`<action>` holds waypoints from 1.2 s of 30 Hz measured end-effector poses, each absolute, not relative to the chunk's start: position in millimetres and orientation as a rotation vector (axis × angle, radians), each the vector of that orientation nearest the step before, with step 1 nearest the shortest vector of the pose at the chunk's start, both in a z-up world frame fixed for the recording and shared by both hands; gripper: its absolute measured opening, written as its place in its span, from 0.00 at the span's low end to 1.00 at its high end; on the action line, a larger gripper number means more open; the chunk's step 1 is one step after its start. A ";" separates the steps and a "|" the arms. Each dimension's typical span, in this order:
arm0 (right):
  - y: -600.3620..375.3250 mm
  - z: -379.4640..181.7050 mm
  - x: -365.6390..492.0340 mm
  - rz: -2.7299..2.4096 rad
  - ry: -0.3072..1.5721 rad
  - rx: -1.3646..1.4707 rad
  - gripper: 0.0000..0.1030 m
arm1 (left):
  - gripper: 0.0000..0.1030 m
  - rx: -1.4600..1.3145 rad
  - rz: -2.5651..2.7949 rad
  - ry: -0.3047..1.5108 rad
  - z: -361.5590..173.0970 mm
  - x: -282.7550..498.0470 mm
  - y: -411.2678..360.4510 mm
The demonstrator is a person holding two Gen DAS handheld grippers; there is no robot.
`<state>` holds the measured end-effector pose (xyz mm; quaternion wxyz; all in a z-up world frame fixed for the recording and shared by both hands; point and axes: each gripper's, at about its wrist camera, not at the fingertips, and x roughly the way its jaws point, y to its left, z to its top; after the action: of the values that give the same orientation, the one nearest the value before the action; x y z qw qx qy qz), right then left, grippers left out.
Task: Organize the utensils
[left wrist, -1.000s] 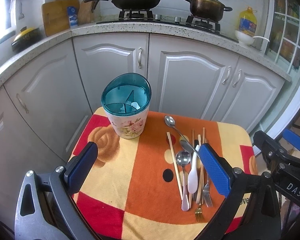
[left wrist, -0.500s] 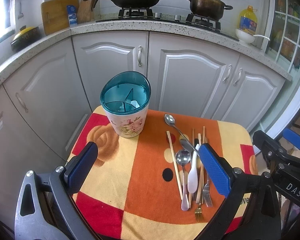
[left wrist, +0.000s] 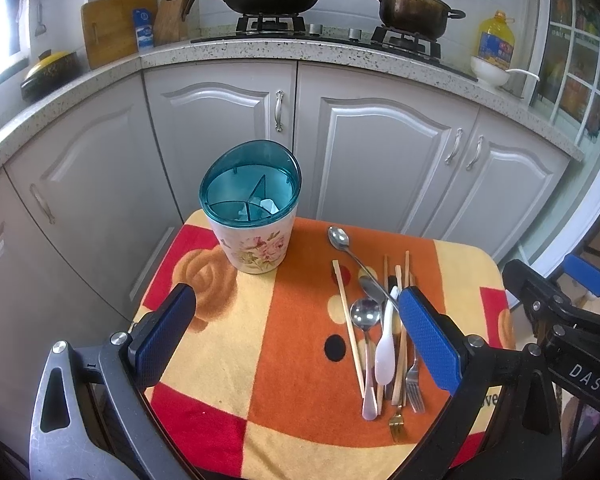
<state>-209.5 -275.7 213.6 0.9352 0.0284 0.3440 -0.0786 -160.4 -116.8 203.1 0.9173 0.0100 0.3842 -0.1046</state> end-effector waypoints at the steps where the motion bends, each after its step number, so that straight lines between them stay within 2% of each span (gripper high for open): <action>1: -275.7 213.6 -209.3 -0.162 0.706 0.055 0.94 | 0.99 0.019 -0.216 0.791 203.1 -160.3 -116.8; 36: -286.7 204.2 -203.9 -0.162 0.782 0.081 0.94 | 0.99 -0.013 -0.186 0.820 193.3 -149.2 -106.7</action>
<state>-203.9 -286.7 204.2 0.9205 0.0396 0.3805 -0.0790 -149.2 -106.7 193.3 0.9130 -0.0064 0.3979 -0.0901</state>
